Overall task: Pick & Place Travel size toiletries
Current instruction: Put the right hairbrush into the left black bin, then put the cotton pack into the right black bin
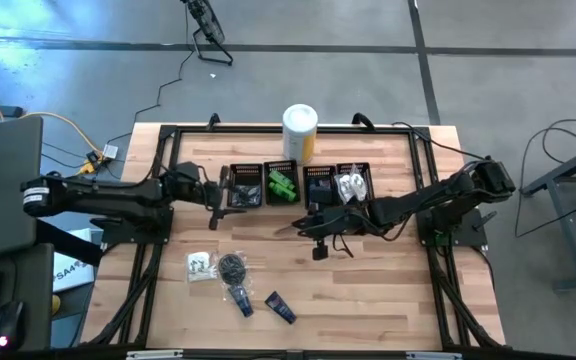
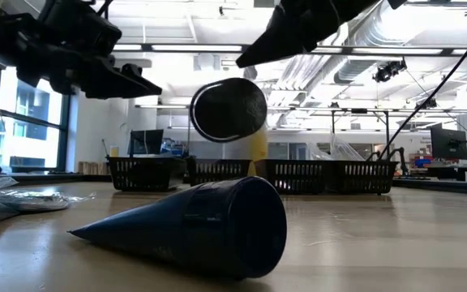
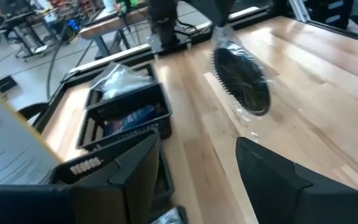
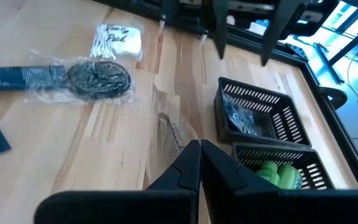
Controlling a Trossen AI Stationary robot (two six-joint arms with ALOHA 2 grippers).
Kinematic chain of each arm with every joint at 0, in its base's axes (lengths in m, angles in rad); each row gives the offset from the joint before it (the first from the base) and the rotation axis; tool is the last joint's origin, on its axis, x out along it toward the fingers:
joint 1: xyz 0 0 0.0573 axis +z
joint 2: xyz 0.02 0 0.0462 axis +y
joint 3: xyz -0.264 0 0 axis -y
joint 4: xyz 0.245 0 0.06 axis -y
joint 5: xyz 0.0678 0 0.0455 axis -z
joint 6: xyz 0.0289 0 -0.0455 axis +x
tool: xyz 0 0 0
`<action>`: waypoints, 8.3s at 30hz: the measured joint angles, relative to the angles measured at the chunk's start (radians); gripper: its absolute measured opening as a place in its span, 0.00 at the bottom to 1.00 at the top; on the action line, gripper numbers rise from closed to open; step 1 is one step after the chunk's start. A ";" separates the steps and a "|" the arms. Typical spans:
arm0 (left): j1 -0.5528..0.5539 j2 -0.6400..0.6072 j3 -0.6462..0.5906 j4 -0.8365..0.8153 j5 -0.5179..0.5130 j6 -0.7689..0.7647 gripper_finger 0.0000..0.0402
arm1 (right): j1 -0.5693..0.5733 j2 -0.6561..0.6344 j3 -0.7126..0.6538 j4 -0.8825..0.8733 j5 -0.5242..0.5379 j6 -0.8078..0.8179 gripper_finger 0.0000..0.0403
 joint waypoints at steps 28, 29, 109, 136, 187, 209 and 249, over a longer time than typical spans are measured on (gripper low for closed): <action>-0.355 0.284 0.104 0.270 -0.338 -0.144 0.43 | 0.000 0.001 0.000 0.008 0.027 0.000 0.01; -0.363 0.304 0.117 0.269 -0.350 -0.144 0.43 | 0.000 0.001 0.000 0.008 0.027 0.000 0.01; -0.369 0.681 0.440 0.063 -0.354 -0.228 0.07 | 0.003 0.001 0.000 0.051 -0.001 -0.018 0.04; -0.307 0.608 0.439 0.067 -0.307 -0.171 0.07 | 0.085 -0.192 0.000 -0.143 0.162 0.008 0.36; -0.250 0.339 0.362 -0.648 -0.984 -0.495 0.08 | 0.084 -0.199 -0.004 -0.328 0.154 0.232 0.28; -0.251 0.334 0.387 -0.618 -0.989 -0.420 0.34 | 0.082 -0.199 -0.004 -0.309 0.154 0.229 0.28; -0.293 0.327 0.344 -0.180 -0.687 -0.001 0.01 | 0.082 -0.199 -0.004 -0.310 0.154 0.237 0.28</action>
